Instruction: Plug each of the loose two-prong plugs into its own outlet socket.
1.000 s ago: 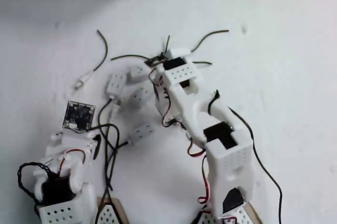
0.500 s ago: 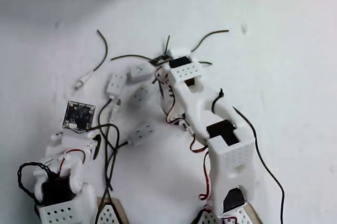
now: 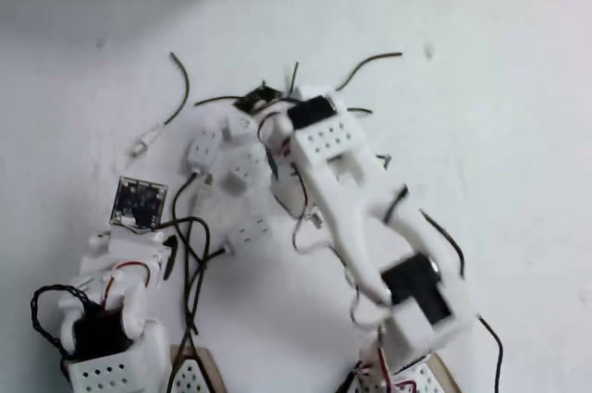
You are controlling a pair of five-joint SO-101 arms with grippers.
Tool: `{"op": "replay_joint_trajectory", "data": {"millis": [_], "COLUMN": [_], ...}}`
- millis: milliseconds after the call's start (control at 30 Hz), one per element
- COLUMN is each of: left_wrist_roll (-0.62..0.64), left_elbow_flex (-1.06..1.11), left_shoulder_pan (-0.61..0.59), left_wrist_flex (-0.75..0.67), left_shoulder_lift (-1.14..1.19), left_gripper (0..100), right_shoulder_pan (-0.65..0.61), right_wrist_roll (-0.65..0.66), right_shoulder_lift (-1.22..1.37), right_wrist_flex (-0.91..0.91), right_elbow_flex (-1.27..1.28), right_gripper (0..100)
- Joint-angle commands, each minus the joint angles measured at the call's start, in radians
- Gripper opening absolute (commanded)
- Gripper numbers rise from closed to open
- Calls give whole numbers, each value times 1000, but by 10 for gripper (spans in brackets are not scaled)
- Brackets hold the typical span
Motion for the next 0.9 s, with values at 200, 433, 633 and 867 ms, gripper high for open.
{"op": "replay_joint_trajectory", "data": {"millis": [200, 433, 633, 867], "left_wrist_roll": [69, 256, 345, 407], "left_elbow_flex": [-57, -183, -275, -439], "left_shoulder_pan": [-7, 48, 239, 392], "left_wrist_flex": [-106, -209, -233, -152], "left_shoulder_lift": [-8, -8, -8, -8], "left_gripper": [249, 248, 48, 22], "right_shoulder_pan": [-127, -131, -209, -266], "right_wrist_roll": [-2, -68, -86, -91], "right_shoulder_lift": [-648, -924, -1095, -1303], "right_wrist_flex": [-65, -136, -200, -300], "right_elbow_flex": [270, 423, 528, 683], "right_gripper": [17, 16, 16, 16]}}
